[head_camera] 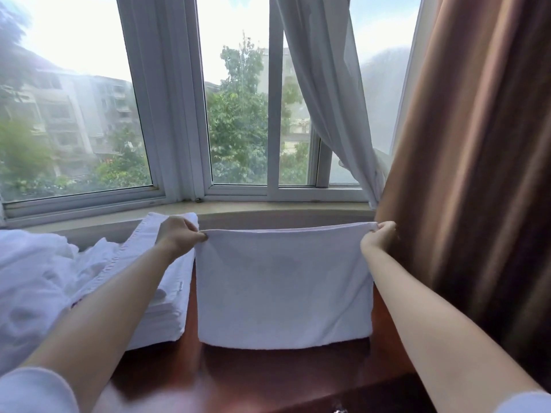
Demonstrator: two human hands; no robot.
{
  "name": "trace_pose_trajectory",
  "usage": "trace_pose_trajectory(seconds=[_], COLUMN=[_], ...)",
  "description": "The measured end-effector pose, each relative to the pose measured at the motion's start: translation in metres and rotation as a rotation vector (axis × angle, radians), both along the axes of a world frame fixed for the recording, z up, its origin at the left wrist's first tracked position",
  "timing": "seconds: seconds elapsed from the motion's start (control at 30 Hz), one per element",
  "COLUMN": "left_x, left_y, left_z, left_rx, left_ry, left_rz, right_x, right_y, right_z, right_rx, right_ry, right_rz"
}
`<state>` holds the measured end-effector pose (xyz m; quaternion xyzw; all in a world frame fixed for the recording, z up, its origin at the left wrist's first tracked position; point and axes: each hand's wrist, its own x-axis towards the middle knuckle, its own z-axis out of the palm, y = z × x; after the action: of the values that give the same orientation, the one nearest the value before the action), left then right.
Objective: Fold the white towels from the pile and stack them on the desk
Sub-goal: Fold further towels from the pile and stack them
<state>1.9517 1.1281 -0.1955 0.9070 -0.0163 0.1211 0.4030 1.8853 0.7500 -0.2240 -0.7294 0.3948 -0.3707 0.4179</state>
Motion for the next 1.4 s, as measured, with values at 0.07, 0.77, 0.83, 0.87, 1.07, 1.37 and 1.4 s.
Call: trace_pose_trajectory(seconds=[0.07, 0.77, 0.83, 0.87, 1.07, 1.37, 1.4], left_x=[0.003, -0.070, -0.071, -0.070, -0.041, 0.022, 0.029], left_y=[-0.002, -0.025, -0.025, -0.025, -0.025, -0.030, -0.031], left_z=[-0.010, 0.030, 0.046, 0.052, 0.027, -0.093, -0.098], left_rx=[0.118, -0.274, -0.273, -0.253, -0.023, -0.118, -0.071], left_ry=[-0.005, -0.385, -0.389, -0.382, -0.169, 0.198, 0.138], left_rz=[-0.020, 0.322, 0.338, 0.338, 0.207, 0.151, 0.174], right_x=[0.005, -0.053, -0.056, -0.056, -0.037, 0.031, 0.040], right_y=[-0.004, 0.034, 0.035, 0.034, 0.018, 0.008, 0.008], right_z=[-0.011, 0.051, 0.069, 0.074, 0.043, -0.064, -0.065], right_rx=[0.019, -0.120, -0.130, -0.118, -0.051, 0.201, 0.184], right_ry=[0.068, -0.446, -0.467, -0.441, -0.126, -0.003, -0.001], right_rz=[0.059, -0.325, -0.345, -0.342, -0.153, 0.037, 0.050])
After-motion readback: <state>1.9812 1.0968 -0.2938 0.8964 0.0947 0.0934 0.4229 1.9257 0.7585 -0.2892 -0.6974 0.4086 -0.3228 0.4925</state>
